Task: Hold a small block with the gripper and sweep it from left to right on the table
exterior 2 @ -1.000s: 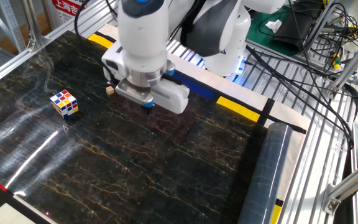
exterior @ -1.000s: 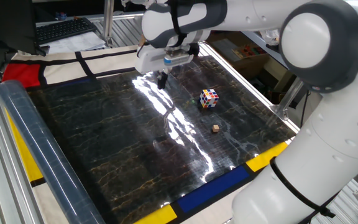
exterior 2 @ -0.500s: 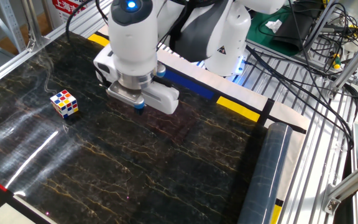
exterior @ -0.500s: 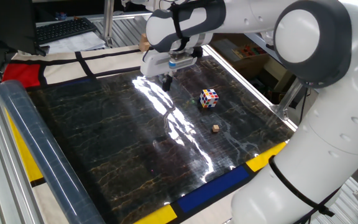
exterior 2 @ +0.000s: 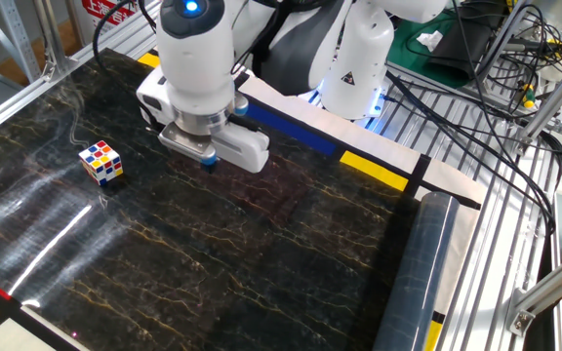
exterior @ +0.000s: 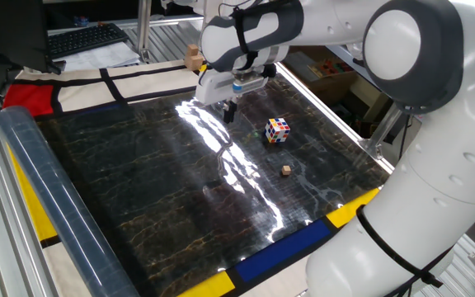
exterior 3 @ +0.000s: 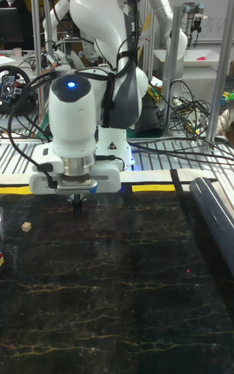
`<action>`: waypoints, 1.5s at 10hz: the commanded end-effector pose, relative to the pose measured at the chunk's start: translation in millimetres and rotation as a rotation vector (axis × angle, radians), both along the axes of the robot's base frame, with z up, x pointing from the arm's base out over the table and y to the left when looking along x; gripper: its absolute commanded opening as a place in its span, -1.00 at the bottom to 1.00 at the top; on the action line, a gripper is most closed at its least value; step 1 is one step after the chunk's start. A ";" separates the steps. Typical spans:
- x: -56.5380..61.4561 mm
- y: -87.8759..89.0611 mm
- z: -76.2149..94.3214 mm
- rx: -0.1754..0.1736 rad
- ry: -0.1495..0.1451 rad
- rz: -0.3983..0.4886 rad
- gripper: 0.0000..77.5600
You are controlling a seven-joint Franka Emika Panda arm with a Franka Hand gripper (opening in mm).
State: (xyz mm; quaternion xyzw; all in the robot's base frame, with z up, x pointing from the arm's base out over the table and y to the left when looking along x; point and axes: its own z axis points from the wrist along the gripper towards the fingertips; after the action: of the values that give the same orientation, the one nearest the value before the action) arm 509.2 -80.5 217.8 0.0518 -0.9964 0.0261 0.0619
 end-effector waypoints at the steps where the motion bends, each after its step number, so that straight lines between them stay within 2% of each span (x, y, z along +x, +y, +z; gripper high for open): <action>1: 0.1 -1.0 0.5 -0.034 -0.004 0.006 -1.00; 15: 0.0 -0.5 -3.5 -0.040 -0.007 0.037 -1.00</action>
State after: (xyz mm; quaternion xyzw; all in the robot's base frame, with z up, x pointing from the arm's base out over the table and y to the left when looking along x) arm 508.0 -80.9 214.9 0.0624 -0.9951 0.0465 0.0604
